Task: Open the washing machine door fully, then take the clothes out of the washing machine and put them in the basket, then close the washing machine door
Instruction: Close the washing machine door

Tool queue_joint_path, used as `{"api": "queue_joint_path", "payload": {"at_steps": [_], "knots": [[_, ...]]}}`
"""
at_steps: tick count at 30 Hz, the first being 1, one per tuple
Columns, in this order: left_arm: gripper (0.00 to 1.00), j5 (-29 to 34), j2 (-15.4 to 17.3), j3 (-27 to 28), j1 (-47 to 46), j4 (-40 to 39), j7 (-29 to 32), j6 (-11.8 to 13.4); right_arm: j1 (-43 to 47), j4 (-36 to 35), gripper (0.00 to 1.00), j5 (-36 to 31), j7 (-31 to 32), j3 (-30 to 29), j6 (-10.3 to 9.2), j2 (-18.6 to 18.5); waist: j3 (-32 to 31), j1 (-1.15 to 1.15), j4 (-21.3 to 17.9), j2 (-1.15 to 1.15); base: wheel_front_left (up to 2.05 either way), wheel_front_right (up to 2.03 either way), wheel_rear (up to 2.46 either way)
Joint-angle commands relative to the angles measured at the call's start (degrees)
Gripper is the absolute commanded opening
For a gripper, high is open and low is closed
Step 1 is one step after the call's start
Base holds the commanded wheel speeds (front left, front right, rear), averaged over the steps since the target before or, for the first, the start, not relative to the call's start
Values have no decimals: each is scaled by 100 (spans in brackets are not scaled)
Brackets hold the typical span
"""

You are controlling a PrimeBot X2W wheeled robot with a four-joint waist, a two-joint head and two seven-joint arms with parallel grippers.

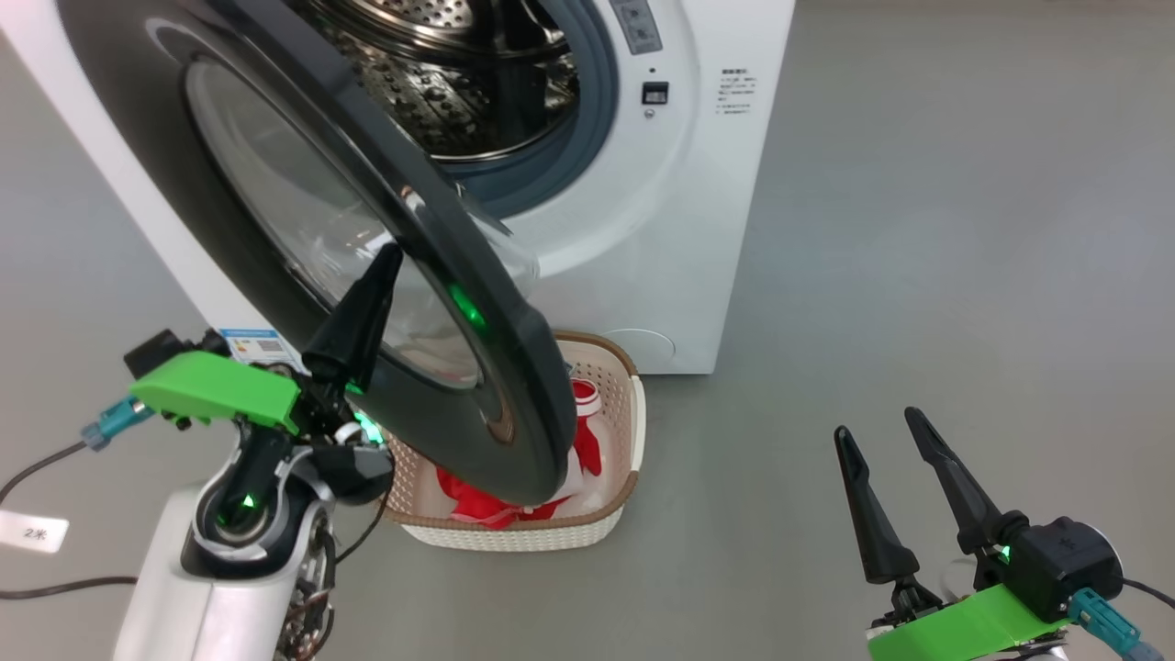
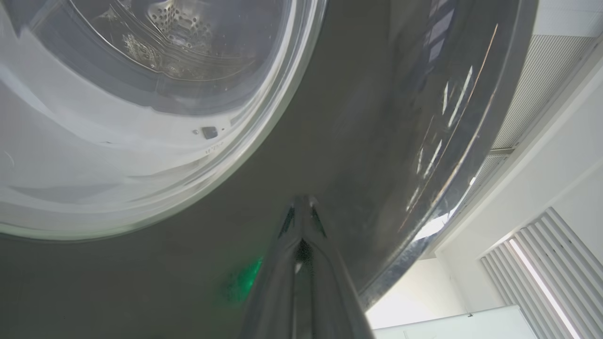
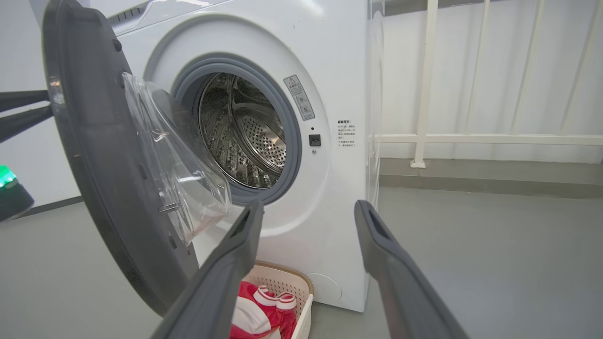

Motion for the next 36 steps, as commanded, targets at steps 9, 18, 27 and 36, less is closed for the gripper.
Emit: {"api": "queue_joint_path", "payload": {"at_steps": [9,18,27,36], "knots": [[0,-257,64,84,-716,149,-70,-258,-363,-210,100,45,-39,118,35,-60,340,0,-422,0,0,0,0],[0,-302,64,17,-1389,598,-279,-422,-472,-232,100,25,-39,150,35,-60,605,0,-625,0,0,0,0],[0,-178,64,-91,-2023,1161,-569,-582,-580,-242,100,58,-39,178,35,-60,878,0,-801,0,0,0,0],[0,-41,82,-79,-2429,1621,-678,-716,-665,-225,100,117,-39,224,35,-60,1058,0,-1001,0,0,0,0]]}}
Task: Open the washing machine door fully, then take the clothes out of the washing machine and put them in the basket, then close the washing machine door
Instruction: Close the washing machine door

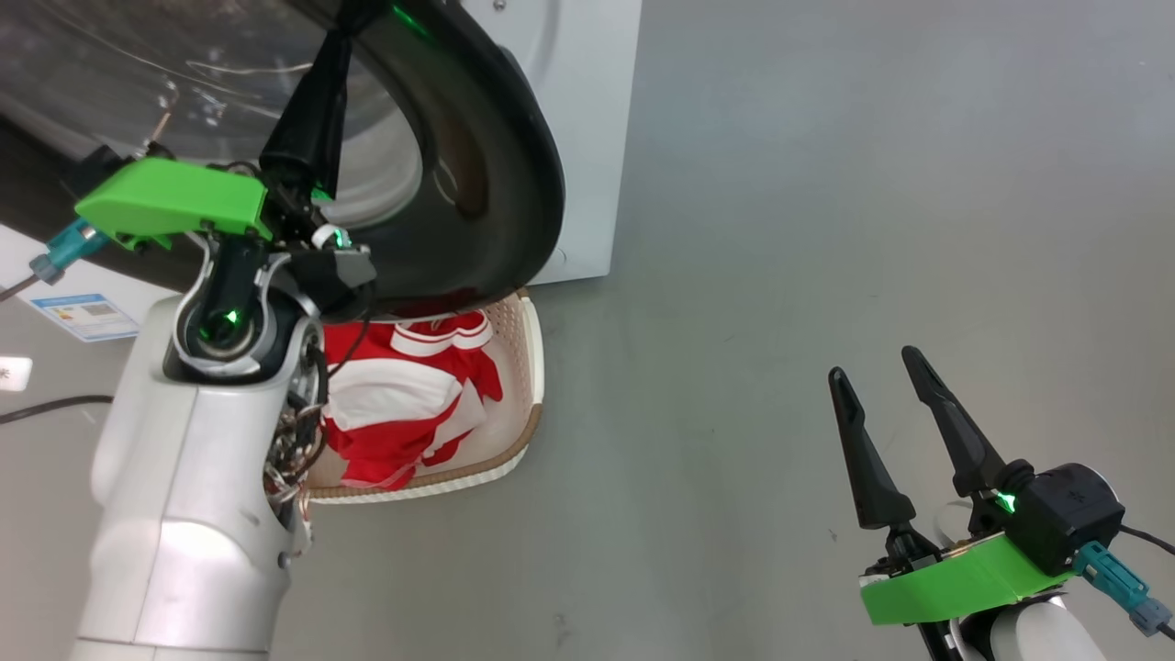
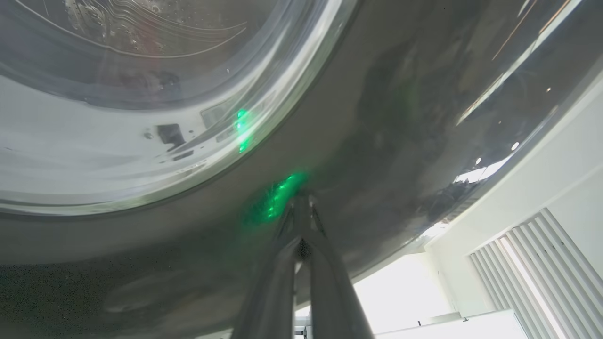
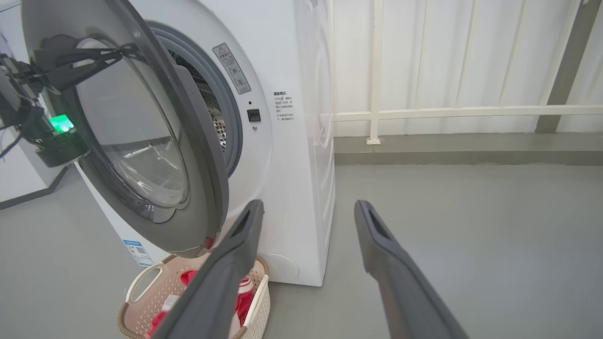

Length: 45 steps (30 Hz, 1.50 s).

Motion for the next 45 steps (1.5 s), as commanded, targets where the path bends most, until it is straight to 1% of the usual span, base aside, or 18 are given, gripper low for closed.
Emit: {"api": "queue_joint_path", "payload": {"at_steps": [1,18,23,31,32,33,37,39,40,41,45], "knots": [[0,86,141,121,-269,-51,-30,-124,-168,-139,100,64,-38,161,35,-50,60,0,-80,0,0,0,0],[0,292,213,227,-822,583,-124,-268,-238,-152,100,95,-38,200,35,-50,221,0,-281,0,0,0,0],[0,329,216,269,-749,597,-116,-277,-258,-120,100,117,-38,186,35,-50,171,0,-278,0,0,0,0],[0,467,201,186,-394,598,-150,-279,-178,-63,100,131,-38,135,35,-50,-99,0,-98,0,0,0,0],[23,499,203,173,-338,582,-175,-279,-171,-58,100,135,-38,129,35,-50,-136,0,-68,0,0,0,0],[100,543,213,158,-276,570,-213,-279,-165,-51,100,138,-38,125,35,-50,-174,0,-40,0,0,0,0],[100,739,277,34,-1,433,-258,-279,-108,-38,100,127,-38,103,35,-50,-323,0,79,0,0,0,0],[100,969,355,-96,174,257,-350,-279,-77,-29,100,121,-38,62,35,-50,-389,0,142,0,0,0,0],[100,1079,391,-150,272,129,-413,-279,-65,-27,100,119,-38,44,35,-50,-422,0,171,0,0,0,0],[100,1296,468,-255,501,-158,-539,-279,-43,-25,100,113,-38,13,35,-50,-482,0,226,0,0,0,0],[100,1691,623,-424,1004,-753,-797,-279,1,-20,100,101,-38,-31,35,-50,-600,0,326,0,0,0,0]]}}
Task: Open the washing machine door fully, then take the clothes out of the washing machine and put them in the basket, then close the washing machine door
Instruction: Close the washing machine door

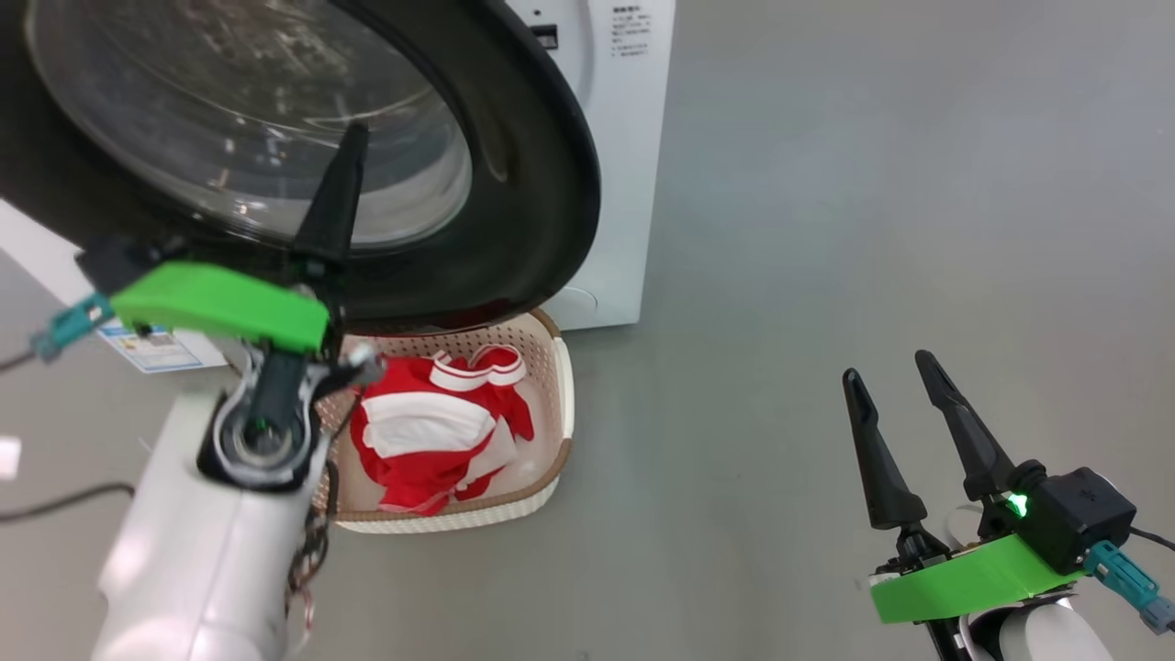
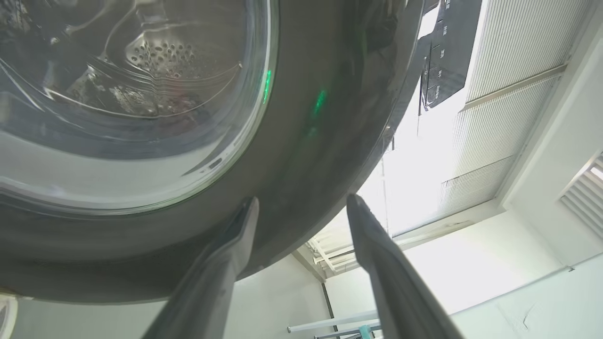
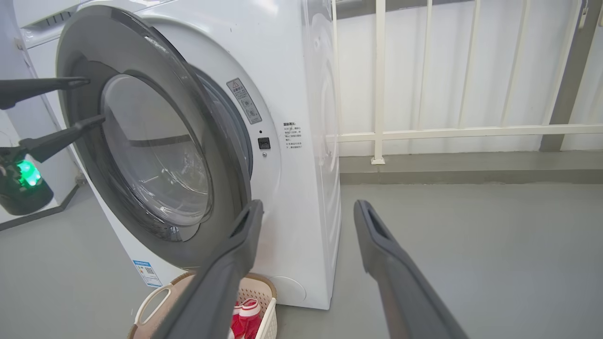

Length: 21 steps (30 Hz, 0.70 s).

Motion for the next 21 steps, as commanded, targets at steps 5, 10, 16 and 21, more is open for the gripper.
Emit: {"api": "queue_joint_path", "payload": {"at_steps": [5,10,16,21], "knots": [[100,644,387,-62,525,-747,-462,68,69,-117,100,-29,-38,58,35,-45,-210,0,178,0,0,0,0],[100,1109,494,-138,1165,-1327,-911,384,129,-129,100,-36,-38,48,35,-45,-320,0,240,0,0,0,0],[100,1746,707,-162,1879,-1878,-1294,685,224,-134,100,-25,-38,-20,35,-45,-474,0,307,0,0,0,0],[100,2712,829,-171,2348,-2298,-1466,973,321,-131,100,-39,-38,-96,35,-45,-619,0,368,0,0,0,0]]}}
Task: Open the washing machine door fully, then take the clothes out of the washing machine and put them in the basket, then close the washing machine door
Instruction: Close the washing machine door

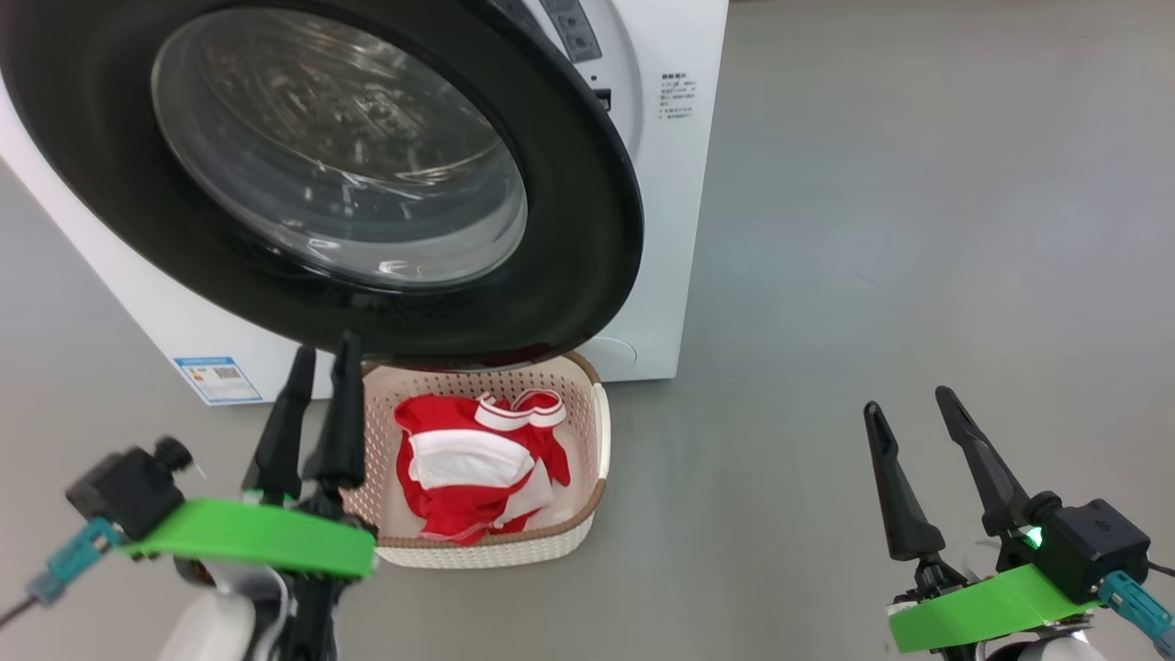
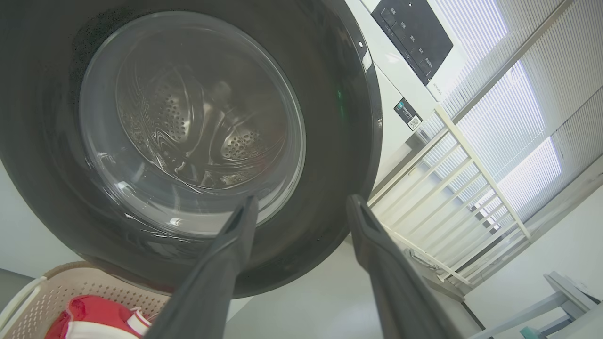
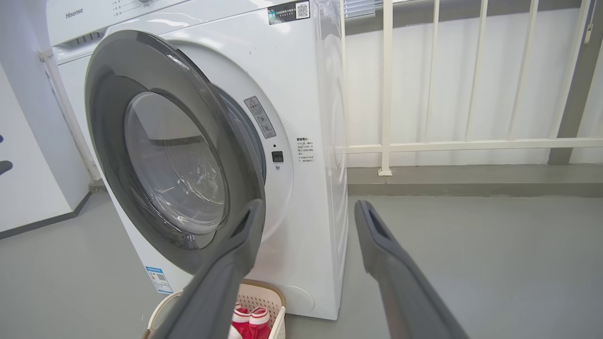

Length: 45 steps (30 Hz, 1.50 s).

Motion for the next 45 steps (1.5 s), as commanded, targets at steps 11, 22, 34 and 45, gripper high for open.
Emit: {"api": "queue_joint_path", "payload": {"at_steps": [11,22,34,45], "knots": [[100,1909,207,112,973,-941,-81,262,170,-190,100,-52,-38,-105,35,-46,-373,0,110,0,0,0,0],[100,3144,210,245,1510,-1132,-82,432,355,-233,100,-100,-38,-148,35,-46,-506,0,103,0,0,0,0],[100,3426,30,281,1882,-1055,-83,380,472,-299,100,-146,-38,-211,35,-46,-572,0,130,0,0,0,0],[100,3502,-65,326,1922,-1075,-83,353,483,-295,100,-144,-38,-192,35,-46,-575,0,271,0,0,0,0]]}}
